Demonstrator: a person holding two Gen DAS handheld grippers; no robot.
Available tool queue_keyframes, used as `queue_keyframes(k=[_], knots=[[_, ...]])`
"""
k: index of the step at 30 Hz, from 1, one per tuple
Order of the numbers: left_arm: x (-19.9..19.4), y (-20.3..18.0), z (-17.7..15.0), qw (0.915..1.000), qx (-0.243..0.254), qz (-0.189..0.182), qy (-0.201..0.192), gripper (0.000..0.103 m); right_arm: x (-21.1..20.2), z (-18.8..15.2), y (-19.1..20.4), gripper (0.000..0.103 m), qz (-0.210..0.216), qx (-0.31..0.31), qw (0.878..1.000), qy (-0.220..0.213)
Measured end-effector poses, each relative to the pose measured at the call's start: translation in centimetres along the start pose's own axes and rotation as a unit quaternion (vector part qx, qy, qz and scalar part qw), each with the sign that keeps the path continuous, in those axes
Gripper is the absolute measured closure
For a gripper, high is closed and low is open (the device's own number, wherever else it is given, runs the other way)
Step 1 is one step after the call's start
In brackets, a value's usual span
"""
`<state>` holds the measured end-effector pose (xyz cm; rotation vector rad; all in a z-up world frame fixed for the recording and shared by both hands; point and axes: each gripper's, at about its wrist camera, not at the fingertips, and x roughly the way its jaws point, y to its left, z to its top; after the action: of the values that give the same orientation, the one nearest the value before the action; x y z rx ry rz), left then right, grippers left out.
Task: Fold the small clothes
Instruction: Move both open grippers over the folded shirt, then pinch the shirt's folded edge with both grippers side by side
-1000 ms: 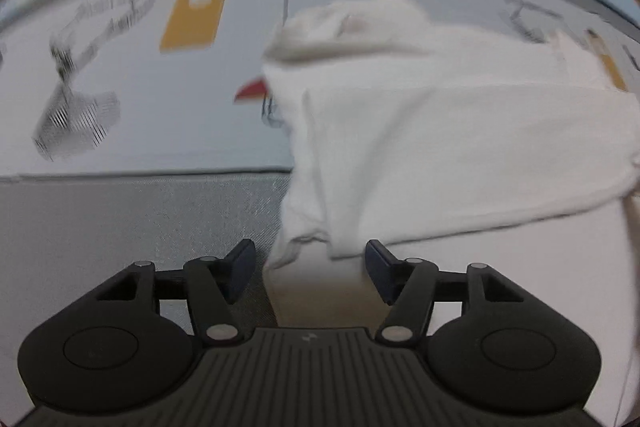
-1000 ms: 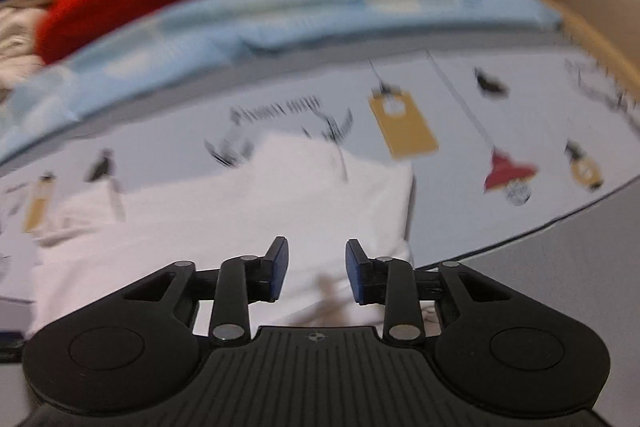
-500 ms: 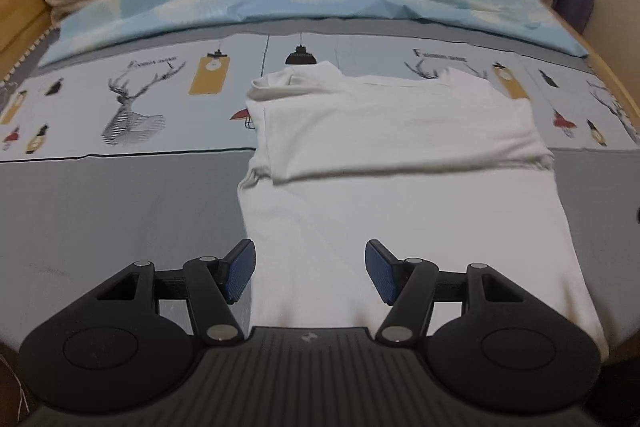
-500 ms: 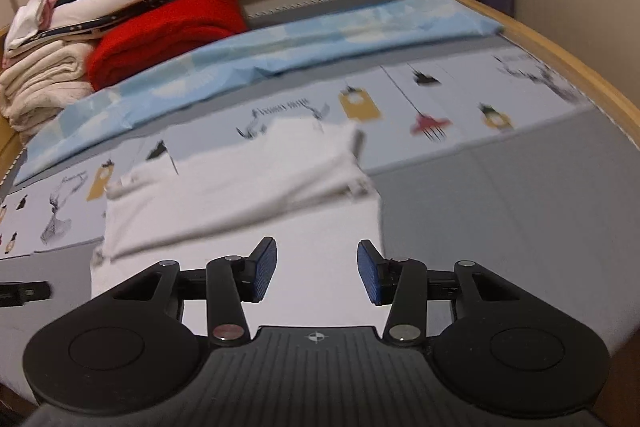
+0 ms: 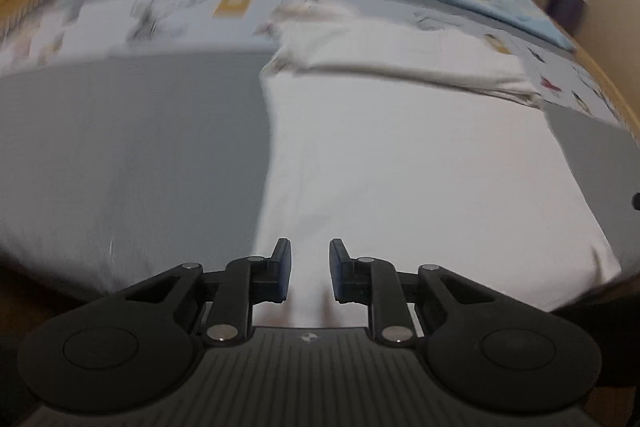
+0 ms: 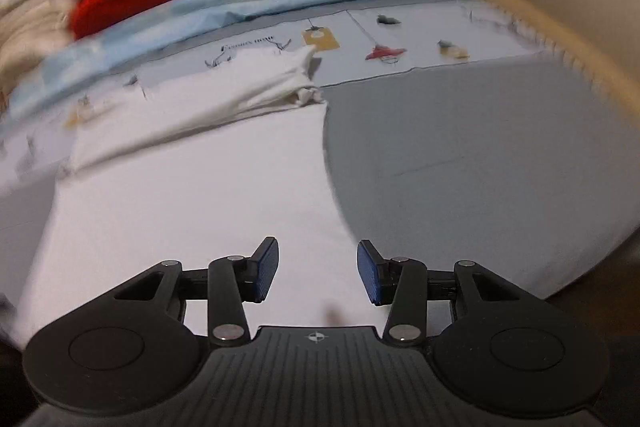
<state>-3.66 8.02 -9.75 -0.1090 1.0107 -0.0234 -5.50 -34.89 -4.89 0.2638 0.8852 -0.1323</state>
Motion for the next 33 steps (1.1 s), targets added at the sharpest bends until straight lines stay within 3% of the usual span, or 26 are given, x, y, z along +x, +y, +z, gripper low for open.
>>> queue_keyframes(k=[1,3,9,15,17,21,22,23,24,25,31,33], knots=[[0.4,1.8,0.4,0.9986,-0.050,-0.012,0.009,0.080,0.1,0.3,0.1,0.058,0.007,-0.005,1.000,-0.011],[0.8,4.5,0.9,0.9928,-0.114,-0.034,0.011,0.080,1.0,0.0,0.5,0.058,-0.021,-0.033,0.999,-0.007],[3.2,6.4,0.5,0.9846,-0.164,-0.028,0.052,0.076,4.7,-0.7,-1.4,0.057,-0.047,0.013,0.996,0.069],[5.0,4.6,0.2,0.9915,-0.108,0.000,0.073,0.075,7.9,-1.8,-2.6,0.057,-0.081,0.035,0.989,0.121],[5.3,4.0,0.3,0.9935,-0.090,0.006,0.070,0.075,9.0,-2.4,-2.2,0.054,-0.091,0.015,0.986,0.141],[5.5,2.6,0.0,0.9971,-0.036,0.019,0.063,0.076,9.4,-2.7,-0.5,0.049,-0.105,-0.033,0.985,0.133],[5.5,2.2,0.0,0.9976,-0.022,0.023,0.062,0.077,9.4,-2.8,-0.2,0.051,-0.105,-0.034,0.985,0.133],[5.5,1.9,0.0,0.9979,-0.010,0.024,0.060,0.085,9.4,-2.8,0.0,0.056,-0.103,-0.035,0.985,0.133],[5.4,1.8,0.0,0.9981,-0.003,0.020,0.059,0.093,9.5,-2.8,0.1,0.071,-0.097,-0.036,0.986,0.133],[5.4,1.6,0.0,0.9982,0.000,0.012,0.058,0.098,9.4,-2.6,0.3,0.093,-0.085,-0.037,0.987,0.133],[3.4,1.3,0.6,0.9993,0.005,0.005,0.036,0.098,6.9,-1.2,1.3,0.096,0.012,-0.022,0.996,0.088],[2.5,1.4,0.5,0.9995,0.003,-0.001,0.030,0.098,6.6,-1.1,1.0,0.096,0.005,-0.017,0.996,0.088]])
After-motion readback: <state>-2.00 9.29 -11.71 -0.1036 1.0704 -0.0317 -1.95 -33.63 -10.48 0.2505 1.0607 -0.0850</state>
